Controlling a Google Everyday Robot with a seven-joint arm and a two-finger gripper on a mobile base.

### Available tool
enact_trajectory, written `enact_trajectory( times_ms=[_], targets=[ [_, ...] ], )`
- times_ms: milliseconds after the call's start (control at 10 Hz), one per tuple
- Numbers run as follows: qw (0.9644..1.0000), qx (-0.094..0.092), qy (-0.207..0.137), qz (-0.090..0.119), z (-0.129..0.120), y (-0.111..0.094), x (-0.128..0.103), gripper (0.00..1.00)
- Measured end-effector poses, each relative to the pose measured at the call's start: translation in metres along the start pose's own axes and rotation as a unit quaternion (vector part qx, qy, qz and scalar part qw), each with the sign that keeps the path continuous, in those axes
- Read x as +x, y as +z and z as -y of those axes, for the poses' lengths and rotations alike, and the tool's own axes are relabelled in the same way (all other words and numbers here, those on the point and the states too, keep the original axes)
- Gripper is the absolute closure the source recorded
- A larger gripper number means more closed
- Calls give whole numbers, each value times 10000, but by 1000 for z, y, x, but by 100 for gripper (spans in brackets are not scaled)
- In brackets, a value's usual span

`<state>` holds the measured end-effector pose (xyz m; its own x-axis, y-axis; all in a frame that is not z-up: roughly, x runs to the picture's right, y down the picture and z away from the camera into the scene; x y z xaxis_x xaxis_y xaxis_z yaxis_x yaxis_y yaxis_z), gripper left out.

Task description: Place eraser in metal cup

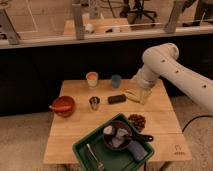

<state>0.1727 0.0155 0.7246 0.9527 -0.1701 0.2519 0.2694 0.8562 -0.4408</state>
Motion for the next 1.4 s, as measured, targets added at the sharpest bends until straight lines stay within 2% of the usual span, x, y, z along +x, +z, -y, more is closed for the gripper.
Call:
enact_trajectory(
  times_ms=[200,300,500,700,900,1100,1400],
  targets=[
    [10000,0,33,-38,3,4,0,20],
    [10000,-27,26,-27,10,13,-7,20],
    [9999,-117,5,-51,38,50,-25,20],
    [9997,-231,1,-72,62,88,-32,20],
    [9995,-323,-8,-7,82,120,-46,20],
    [9993,-366,-2,23,91,138,-47,20],
    [9990,-432,-13,81,91,156,-51,20]
  ],
)
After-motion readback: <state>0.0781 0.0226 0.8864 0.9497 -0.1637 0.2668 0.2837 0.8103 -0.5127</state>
